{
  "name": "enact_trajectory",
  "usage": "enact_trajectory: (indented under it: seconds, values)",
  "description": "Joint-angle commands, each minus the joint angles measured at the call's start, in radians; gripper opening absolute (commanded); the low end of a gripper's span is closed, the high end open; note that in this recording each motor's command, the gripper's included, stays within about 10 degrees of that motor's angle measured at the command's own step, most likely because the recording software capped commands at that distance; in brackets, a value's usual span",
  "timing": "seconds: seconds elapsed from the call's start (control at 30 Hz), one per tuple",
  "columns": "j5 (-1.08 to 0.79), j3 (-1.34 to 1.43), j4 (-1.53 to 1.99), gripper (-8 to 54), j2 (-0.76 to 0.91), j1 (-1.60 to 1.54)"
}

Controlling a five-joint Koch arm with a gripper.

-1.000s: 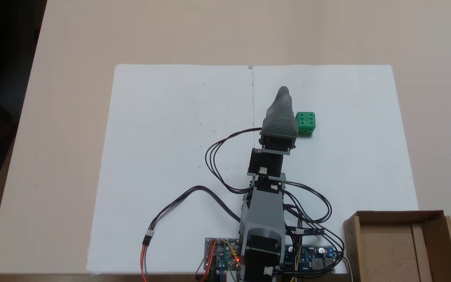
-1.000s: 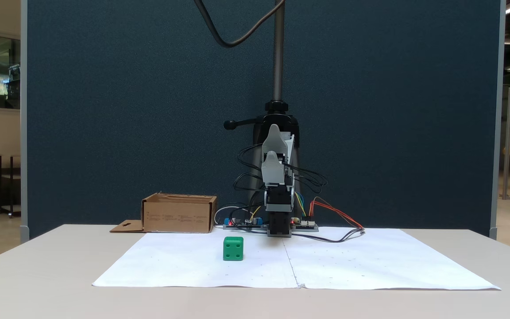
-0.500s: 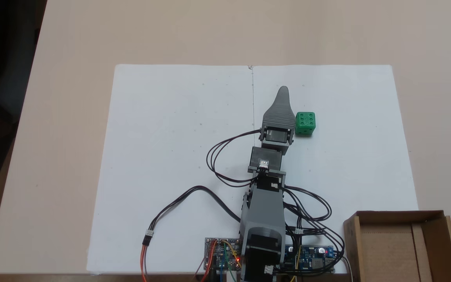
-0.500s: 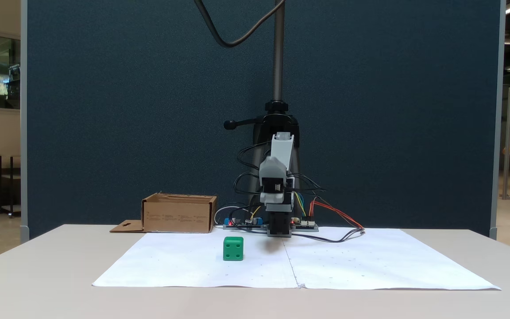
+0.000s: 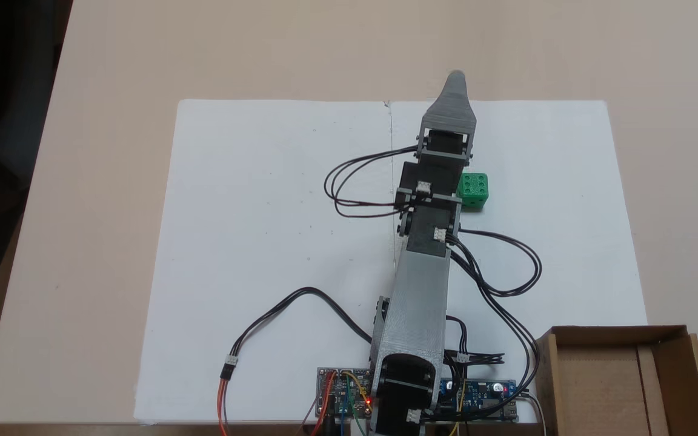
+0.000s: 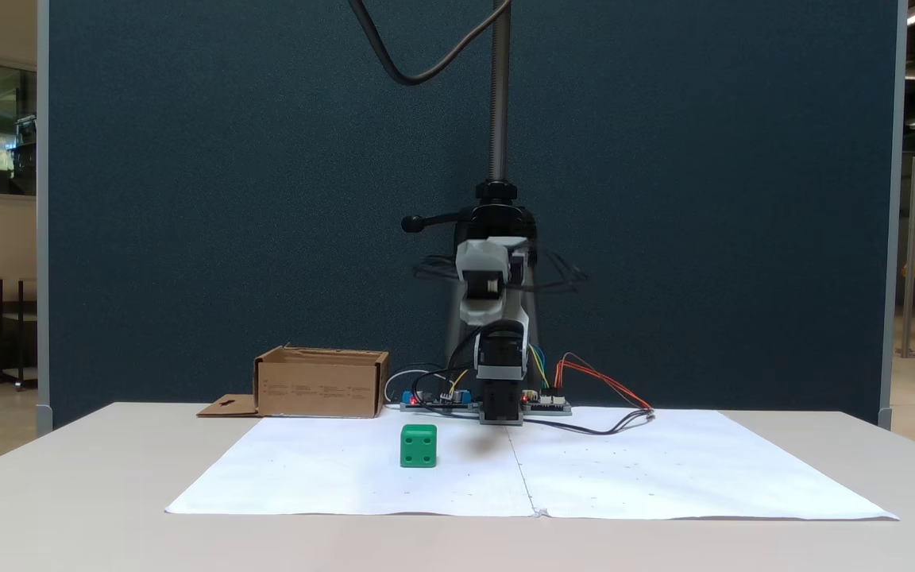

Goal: Grasp a green dice and put it in the bin.

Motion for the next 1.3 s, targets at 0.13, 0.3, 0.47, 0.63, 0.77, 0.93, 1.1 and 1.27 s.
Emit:
enact_trajectory:
  seconds: [0.13, 0.3, 0.47, 0.63, 0.77, 0.93, 1.1, 1.27]
  values:
    - [-0.017, -0.333, 0.394, 40.5, -0.017, -0.057]
    - [-0.029, -0.590, 0.704, 40.6, -0.156, -0.046]
    - [-0.046, -0.769, 0.986, 40.6, -0.219, -0.032]
    - [-0.066, -0.873, 1.262, 40.6, -0.304, 0.015]
    - [-0.156, -0.888, 1.500, 40.9, -0.377, 0.127]
    - [-0.326, -0.890, 1.717, 41.0, -0.403, 0.241]
    - [-0.491, -0.891, 1.713, 43.2, -0.413, 0.308]
    - [-0.552, -0.897, 1.701, 43.8, -0.436, 0.322]
